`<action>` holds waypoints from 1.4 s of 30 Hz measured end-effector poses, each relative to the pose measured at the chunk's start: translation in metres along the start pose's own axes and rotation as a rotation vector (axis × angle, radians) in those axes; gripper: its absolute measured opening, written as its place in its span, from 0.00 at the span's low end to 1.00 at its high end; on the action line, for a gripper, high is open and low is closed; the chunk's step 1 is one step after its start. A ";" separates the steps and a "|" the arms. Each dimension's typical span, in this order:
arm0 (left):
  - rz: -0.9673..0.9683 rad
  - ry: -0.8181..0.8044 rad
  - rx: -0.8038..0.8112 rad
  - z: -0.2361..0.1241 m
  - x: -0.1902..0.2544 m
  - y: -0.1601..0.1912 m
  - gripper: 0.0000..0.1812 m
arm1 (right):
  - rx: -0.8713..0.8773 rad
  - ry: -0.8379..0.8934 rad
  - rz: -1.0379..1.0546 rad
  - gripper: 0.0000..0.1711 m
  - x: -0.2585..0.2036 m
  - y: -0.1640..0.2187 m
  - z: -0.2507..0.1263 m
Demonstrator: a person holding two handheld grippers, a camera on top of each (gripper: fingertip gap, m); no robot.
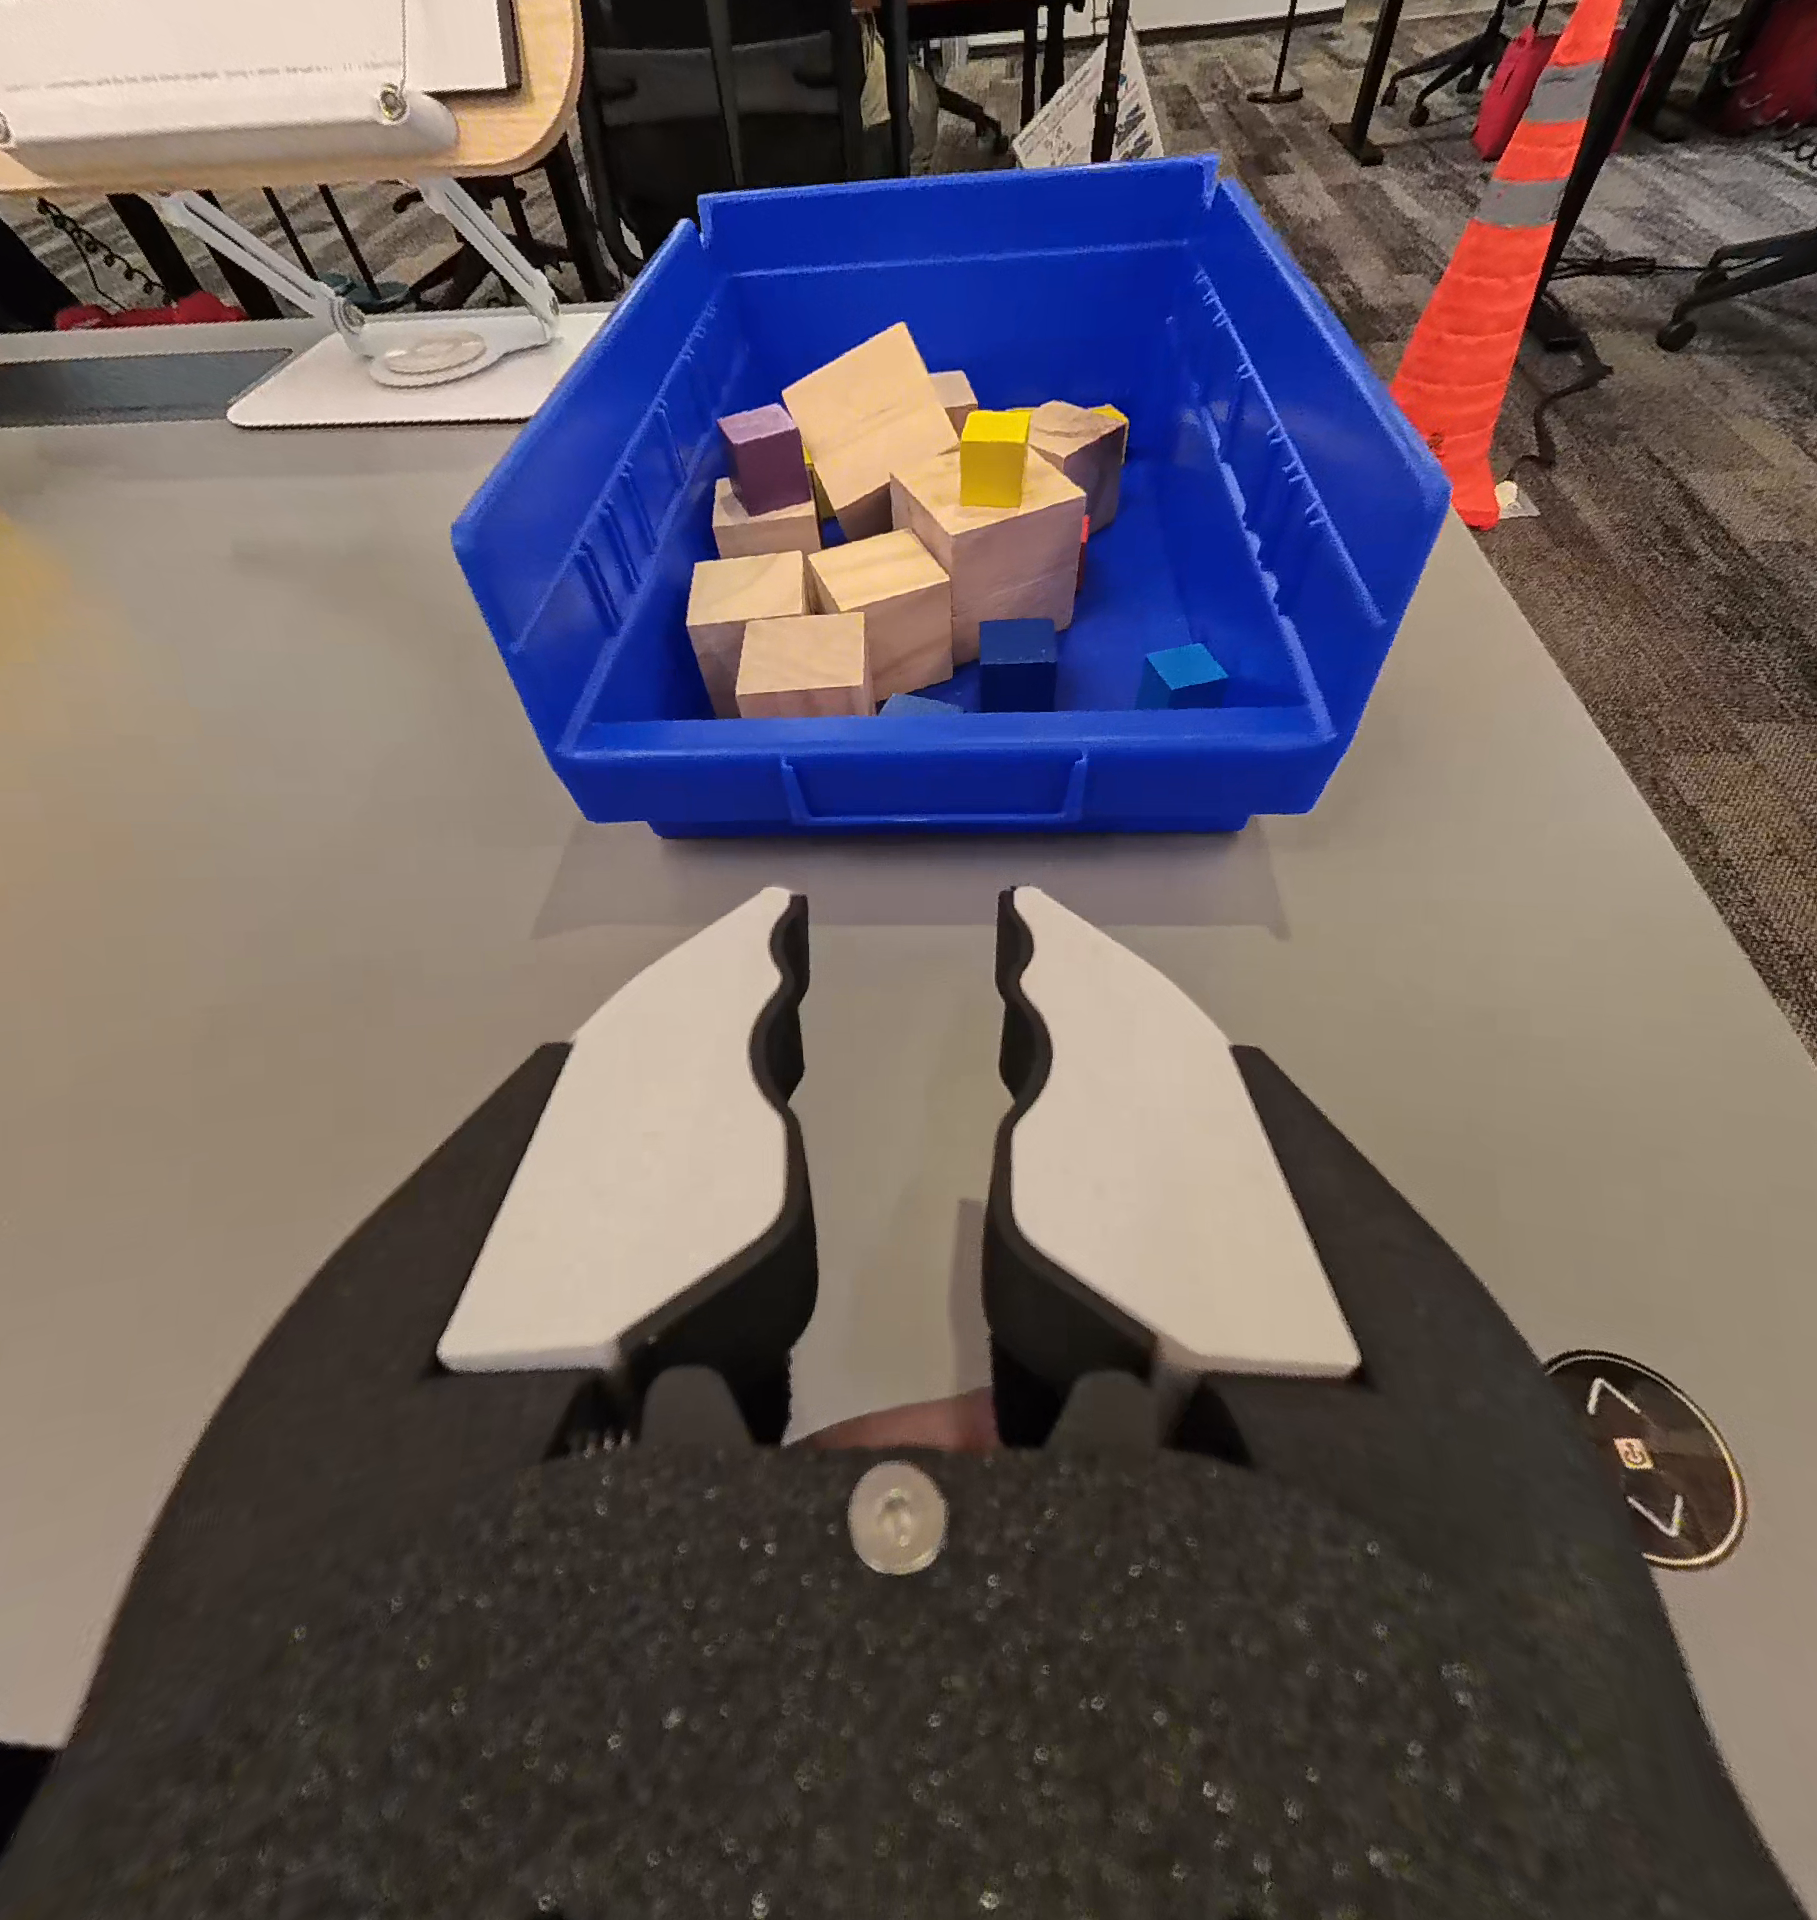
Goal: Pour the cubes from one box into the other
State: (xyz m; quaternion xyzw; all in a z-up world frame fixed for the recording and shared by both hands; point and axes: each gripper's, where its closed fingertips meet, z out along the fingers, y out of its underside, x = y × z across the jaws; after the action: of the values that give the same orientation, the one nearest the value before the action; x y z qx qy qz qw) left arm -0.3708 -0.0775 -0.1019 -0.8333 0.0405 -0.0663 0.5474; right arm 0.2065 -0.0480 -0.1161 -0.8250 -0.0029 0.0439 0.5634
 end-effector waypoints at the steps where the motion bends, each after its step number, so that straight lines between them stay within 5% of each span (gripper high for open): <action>1: 0.014 -0.001 -0.020 0.002 0.001 0.003 0.27 | -0.002 0.001 0.000 0.20 0.000 0.000 0.000; 8: 0.163 0.075 -0.046 0.025 0.060 -0.007 0.28 | 0.117 0.016 0.178 0.20 0.023 -0.042 -0.002; 13: 0.206 0.393 -0.093 0.063 0.214 -0.027 0.31 | 0.120 0.121 0.216 0.21 0.083 -0.059 0.032; 17: 0.216 0.577 -0.170 0.097 0.343 -0.026 0.30 | -0.013 0.031 0.319 0.24 0.073 -0.033 0.058; 23: 0.200 0.566 -0.196 0.178 0.461 -0.023 0.35 | -0.002 0.103 0.168 0.24 0.083 -0.029 0.057; 25: 0.187 0.501 -0.177 0.202 0.474 -0.028 0.32 | -0.007 0.111 0.198 0.26 0.093 -0.028 0.059; 28: 0.120 0.368 -0.142 0.228 0.465 -0.035 0.16 | -0.023 0.116 0.177 0.27 0.100 -0.027 0.063; 35: 0.082 0.261 -0.135 0.222 0.442 -0.036 0.06 | -0.091 0.209 0.112 0.26 0.093 -0.017 0.082; 38: 0.079 0.245 -0.134 0.217 0.434 -0.034 0.05 | -0.084 0.175 0.164 0.22 0.082 -0.019 0.083; 40: 0.083 0.236 -0.138 0.214 0.430 -0.033 0.05 | -0.086 0.164 0.160 0.03 0.074 -0.022 0.081; 42: 0.087 0.229 -0.130 0.209 0.422 -0.034 0.04 | -0.099 0.182 0.137 0.02 0.066 -0.022 0.078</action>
State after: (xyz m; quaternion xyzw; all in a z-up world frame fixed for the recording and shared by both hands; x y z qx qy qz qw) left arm 0.0786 0.0661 -0.1244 -0.8513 0.1429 -0.1342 0.4866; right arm 0.2674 0.0362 -0.1279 -0.8507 0.1026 0.0069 0.5154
